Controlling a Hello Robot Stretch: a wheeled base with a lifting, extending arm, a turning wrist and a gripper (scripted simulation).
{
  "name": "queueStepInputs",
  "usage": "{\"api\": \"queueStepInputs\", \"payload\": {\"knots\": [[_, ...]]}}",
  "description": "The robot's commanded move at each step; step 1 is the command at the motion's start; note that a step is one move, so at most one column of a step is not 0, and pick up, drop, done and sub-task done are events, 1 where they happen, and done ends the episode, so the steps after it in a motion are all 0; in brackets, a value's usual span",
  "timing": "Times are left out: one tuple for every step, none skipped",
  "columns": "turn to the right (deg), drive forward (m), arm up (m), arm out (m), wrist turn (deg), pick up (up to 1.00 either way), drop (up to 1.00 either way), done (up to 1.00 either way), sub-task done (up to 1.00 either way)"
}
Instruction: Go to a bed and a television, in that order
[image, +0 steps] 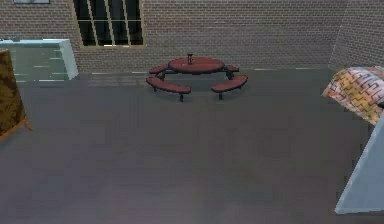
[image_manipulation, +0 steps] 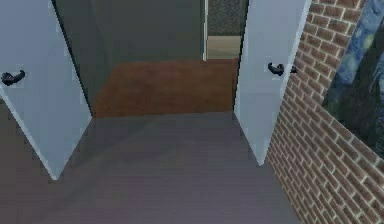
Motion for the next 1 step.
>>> {"api": "queueStepInputs", "payload": {"knots": [[0.0,0.3,0.0,0.0,0.0,0.0,0.0,0.0,0.0]]}}
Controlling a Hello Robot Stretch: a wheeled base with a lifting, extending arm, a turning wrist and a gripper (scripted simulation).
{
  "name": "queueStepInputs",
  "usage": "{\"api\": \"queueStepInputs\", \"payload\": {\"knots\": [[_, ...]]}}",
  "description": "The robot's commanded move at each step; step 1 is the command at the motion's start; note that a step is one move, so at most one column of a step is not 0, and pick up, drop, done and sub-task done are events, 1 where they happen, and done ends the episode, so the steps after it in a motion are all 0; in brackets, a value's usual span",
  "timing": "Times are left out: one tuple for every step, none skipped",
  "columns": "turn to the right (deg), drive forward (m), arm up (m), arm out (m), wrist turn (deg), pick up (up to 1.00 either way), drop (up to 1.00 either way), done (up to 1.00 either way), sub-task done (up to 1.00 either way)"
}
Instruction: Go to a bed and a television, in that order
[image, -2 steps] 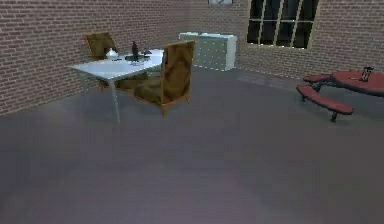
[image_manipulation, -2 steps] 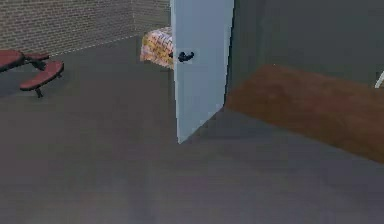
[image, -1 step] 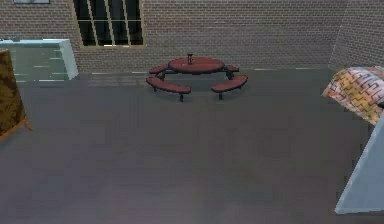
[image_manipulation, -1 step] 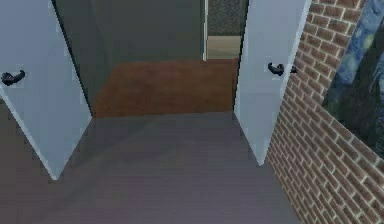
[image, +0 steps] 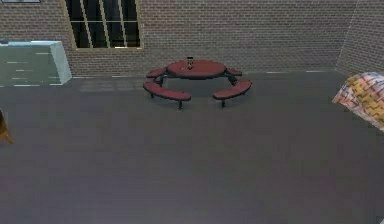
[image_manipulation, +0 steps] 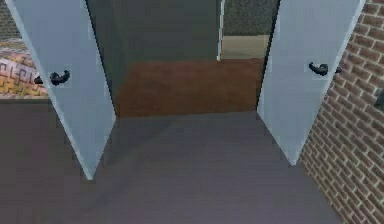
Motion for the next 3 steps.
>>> {"api": "queueStepInputs", "payload": {"knots": [[-45.0,0.0,0.0,0.0,0.0,0.0,0.0,0.0,0.0],[-39.0,0.0,0.0,0.0,0.0,0.0,0.0,0.0,0.0],[0.0,1.0,0.0,0.0,0.0,0.0,0.0,0.0,0.0]]}}
